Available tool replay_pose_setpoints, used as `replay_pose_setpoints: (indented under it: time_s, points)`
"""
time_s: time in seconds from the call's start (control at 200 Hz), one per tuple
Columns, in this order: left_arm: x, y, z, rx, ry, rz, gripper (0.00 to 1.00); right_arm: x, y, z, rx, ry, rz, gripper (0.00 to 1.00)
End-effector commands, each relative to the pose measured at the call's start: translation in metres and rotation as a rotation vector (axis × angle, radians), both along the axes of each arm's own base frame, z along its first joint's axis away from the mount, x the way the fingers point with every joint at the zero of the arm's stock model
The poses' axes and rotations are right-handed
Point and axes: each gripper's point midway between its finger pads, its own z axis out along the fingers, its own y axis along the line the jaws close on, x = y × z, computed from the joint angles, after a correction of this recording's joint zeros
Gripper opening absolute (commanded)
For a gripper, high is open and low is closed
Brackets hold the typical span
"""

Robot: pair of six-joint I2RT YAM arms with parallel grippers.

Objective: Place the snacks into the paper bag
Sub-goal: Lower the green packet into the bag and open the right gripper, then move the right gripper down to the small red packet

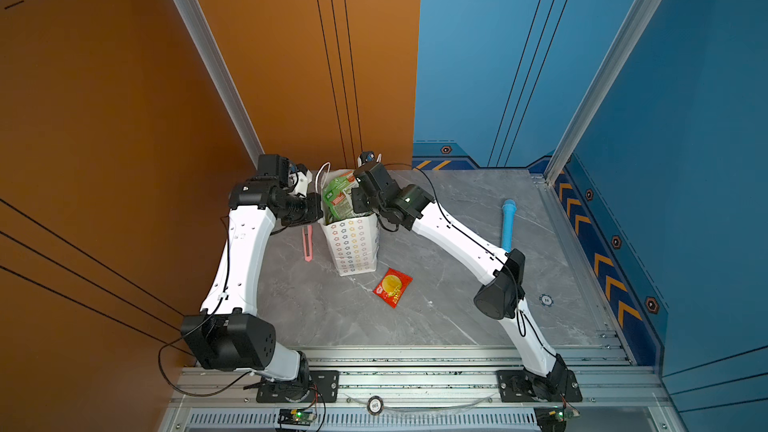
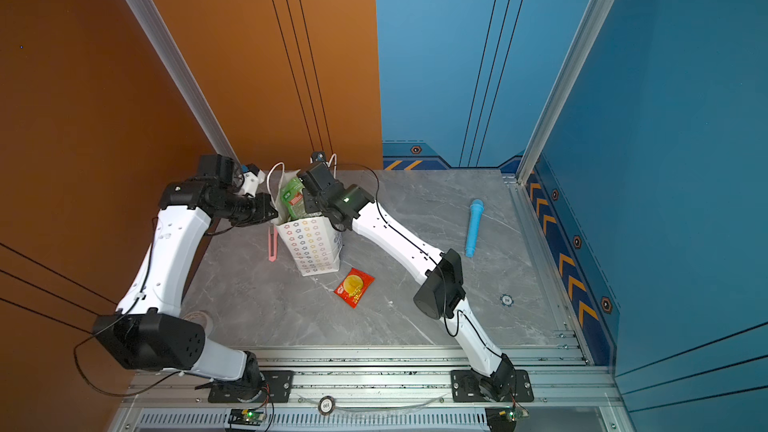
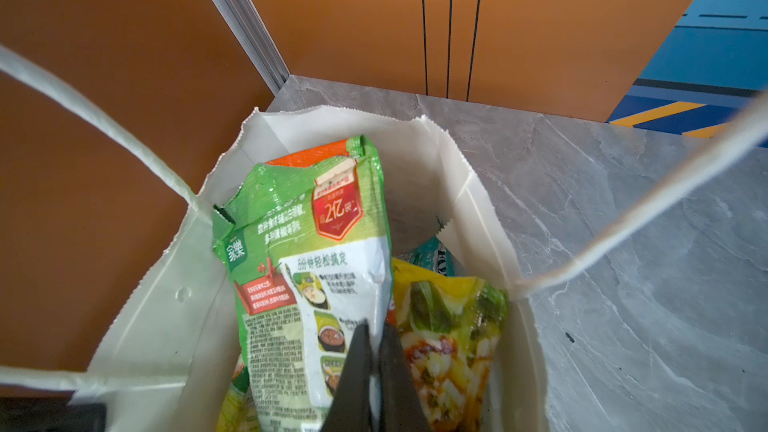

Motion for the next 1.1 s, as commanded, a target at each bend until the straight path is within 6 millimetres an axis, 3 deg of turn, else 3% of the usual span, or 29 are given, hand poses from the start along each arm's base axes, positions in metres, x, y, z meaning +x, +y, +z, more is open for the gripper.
replay_pose_setpoints:
  time_s: [0.0,0.105,0.195,0.285,0.485,0.69,0.74,0.76,0.841,0.976,1.096]
  points:
    - [-0.002,-0.005,0.021,-0.038,-0.071,-0.018,0.00,-0.001,0.002,-0.026,-0.025,0.064,-0.007,0.00]
    - [-0.002,-0.005,0.022,-0.037,-0.072,-0.016,0.00,0.000,0.003,-0.025,0.018,0.097,0.003,0.11]
    - [-0.002,-0.004,0.021,-0.033,-0.072,-0.016,0.00,-0.001,0.002,-0.002,0.075,0.079,0.027,0.34]
    - [-0.002,-0.004,0.020,-0.036,-0.069,-0.016,0.00,-0.005,0.001,0.029,0.133,0.045,0.057,0.46]
    - [-0.002,-0.003,0.020,-0.035,-0.068,-0.013,0.00,-0.024,-0.007,0.091,0.236,-0.020,0.120,0.49]
    - [-0.002,-0.003,0.019,-0.034,-0.066,-0.014,0.00,-0.041,-0.019,0.131,0.292,-0.056,0.174,0.50]
    - [-0.002,-0.003,0.019,-0.035,-0.065,-0.013,0.00,-0.040,-0.018,0.125,0.288,-0.039,0.182,0.50]
    - [-0.002,-0.003,0.019,-0.034,-0.065,-0.012,0.00,-0.047,-0.025,0.138,0.304,-0.054,0.188,0.50]
    - [-0.002,-0.003,0.020,-0.036,-0.066,-0.013,0.00,-0.052,-0.032,0.138,0.301,-0.039,0.197,0.51]
    - [-0.002,-0.003,0.020,-0.035,-0.068,-0.012,0.00,-0.060,-0.046,0.124,0.292,-0.023,0.191,0.53]
    - [-0.003,-0.003,0.020,-0.038,-0.066,-0.011,0.00,-0.074,-0.067,0.103,0.301,-0.023,0.178,0.64]
